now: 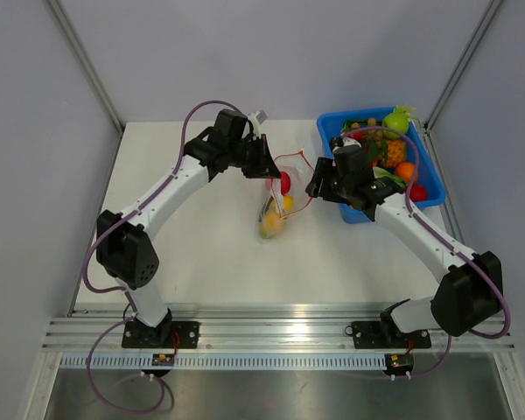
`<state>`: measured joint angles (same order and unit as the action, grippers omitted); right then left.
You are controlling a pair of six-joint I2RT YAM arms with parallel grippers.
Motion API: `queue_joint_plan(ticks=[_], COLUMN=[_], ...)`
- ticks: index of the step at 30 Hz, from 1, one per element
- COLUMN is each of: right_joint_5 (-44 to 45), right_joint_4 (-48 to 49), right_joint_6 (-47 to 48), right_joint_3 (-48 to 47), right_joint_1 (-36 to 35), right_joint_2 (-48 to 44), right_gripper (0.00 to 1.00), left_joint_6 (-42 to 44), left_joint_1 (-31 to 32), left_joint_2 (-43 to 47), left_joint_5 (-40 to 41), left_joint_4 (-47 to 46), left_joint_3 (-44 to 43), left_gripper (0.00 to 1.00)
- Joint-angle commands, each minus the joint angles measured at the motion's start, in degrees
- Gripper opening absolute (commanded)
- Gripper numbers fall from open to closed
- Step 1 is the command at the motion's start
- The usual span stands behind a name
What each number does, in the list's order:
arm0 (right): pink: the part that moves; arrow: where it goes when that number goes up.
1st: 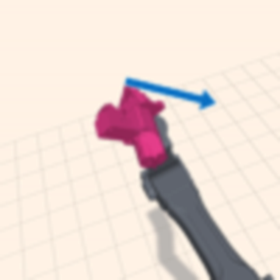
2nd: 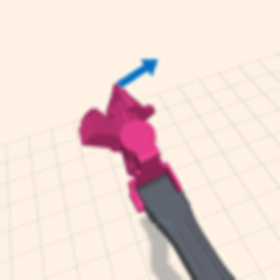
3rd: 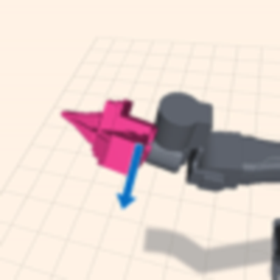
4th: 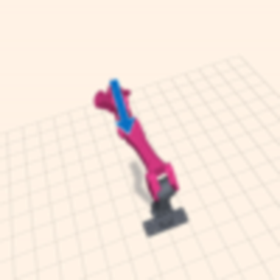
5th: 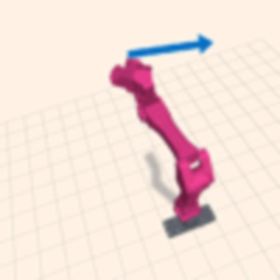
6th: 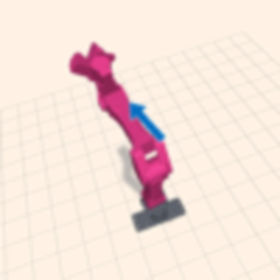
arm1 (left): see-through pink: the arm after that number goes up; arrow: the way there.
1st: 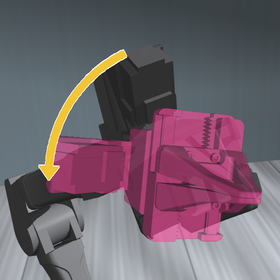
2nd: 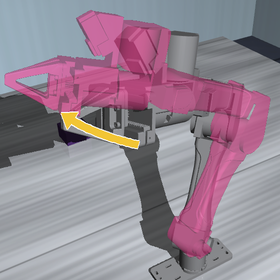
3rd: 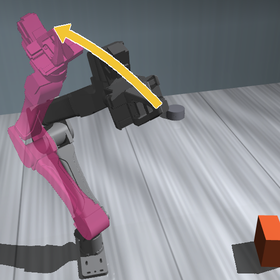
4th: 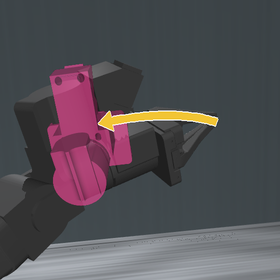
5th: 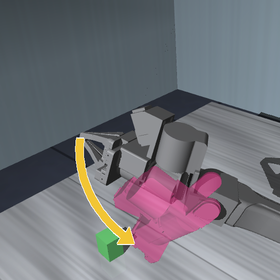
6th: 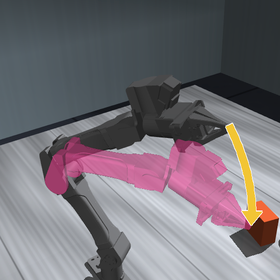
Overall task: Place the food in the zip-top bag and seal the zipper
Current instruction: Adjust the zipper food storage bag at the center of the board, then pick up the fake fruit from the bin.
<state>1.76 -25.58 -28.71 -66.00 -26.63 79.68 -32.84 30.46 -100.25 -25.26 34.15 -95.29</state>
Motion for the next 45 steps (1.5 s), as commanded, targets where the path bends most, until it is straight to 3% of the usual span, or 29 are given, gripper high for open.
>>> queue_joint_plan(ticks=[1,6,10,20,29,41,45], right_joint_5=[5.44,8.44,6.68,7.73,6.5,4.84,3.78], right_joint_4=[-0.25,-2.72,-0.53,2.47,1.86,-0.87,-0.96], right_joint_6=[3.03,6.21,6.73,7.7,8.93,10.69,10.08], right_joint_3=[-4.75,-10.46,-12.75,-26.27,-37.18,-46.06,-46.07], right_joint_1=[-0.44,3.59,13.68,25.66,28.74,28.92,28.92], right_joint_2=[-2.16,-3.48,-1.64,18.29,32.27,40.02,40.99], right_gripper=[0.66,0.67,0.61,0.6,0.58,0.56,0.51], left_joint_6=[0.32,-0.03,-0.29,-0.56,0.23,-0.12,0.06], left_joint_1=[0.04,0.04,0.13,0.13,0.22,0.13,0.13], left_joint_2=[-0.3,-1.0,-1.79,-3.29,-3.73,-4.61,-4.78], left_joint_5=[-0.58,-1.02,-1.73,-2.69,-2.61,-3.48,-3.22], left_joint_4=[-2.69,-2.86,-3.3,-3.57,-2.6,-3.04,-2.78], left_joint_3=[0.36,-1.13,-1.92,-2.8,-3.68,-4.03,-4.12], left_gripper=[0.0,0.0,0.0,0.0,0.0,0.0,0.0])
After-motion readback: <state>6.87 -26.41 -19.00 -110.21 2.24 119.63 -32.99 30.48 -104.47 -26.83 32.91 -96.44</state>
